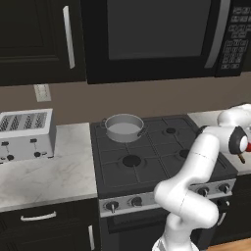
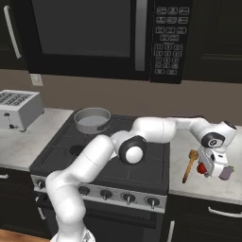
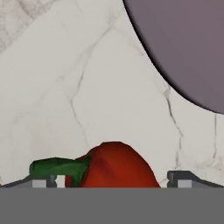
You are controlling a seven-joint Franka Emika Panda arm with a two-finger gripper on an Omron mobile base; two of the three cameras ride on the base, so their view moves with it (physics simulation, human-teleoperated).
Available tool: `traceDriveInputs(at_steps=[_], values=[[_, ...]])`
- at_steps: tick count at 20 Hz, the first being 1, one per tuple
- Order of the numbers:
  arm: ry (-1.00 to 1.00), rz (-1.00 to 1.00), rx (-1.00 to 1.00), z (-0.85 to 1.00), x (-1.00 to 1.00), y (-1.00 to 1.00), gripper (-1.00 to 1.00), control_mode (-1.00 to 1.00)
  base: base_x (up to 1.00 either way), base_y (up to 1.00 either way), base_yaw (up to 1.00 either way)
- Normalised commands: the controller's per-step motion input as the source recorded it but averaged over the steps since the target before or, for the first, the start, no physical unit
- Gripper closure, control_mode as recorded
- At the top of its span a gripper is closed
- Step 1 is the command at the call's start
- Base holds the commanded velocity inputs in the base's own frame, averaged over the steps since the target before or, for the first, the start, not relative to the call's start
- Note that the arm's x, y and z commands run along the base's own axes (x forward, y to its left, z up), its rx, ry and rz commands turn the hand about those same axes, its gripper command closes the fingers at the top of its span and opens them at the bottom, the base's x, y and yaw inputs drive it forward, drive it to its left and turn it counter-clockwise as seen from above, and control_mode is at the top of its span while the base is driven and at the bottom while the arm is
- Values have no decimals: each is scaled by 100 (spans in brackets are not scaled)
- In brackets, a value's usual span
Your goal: Put the bell pepper and eggplant in the pot. Retrieve the spatula and lightly stir the vegetables in the pot.
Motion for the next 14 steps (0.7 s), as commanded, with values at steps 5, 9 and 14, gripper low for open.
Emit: traceDriveInputs(at_steps=[5, 9, 14], values=[[0, 0, 0, 0, 0, 0, 100, -100, 0, 0, 0], [0, 0, 0, 0, 0, 0, 100, -100, 0, 0, 0], [-7, 3, 0, 0, -29, 2, 100, -100, 0, 0, 0]])
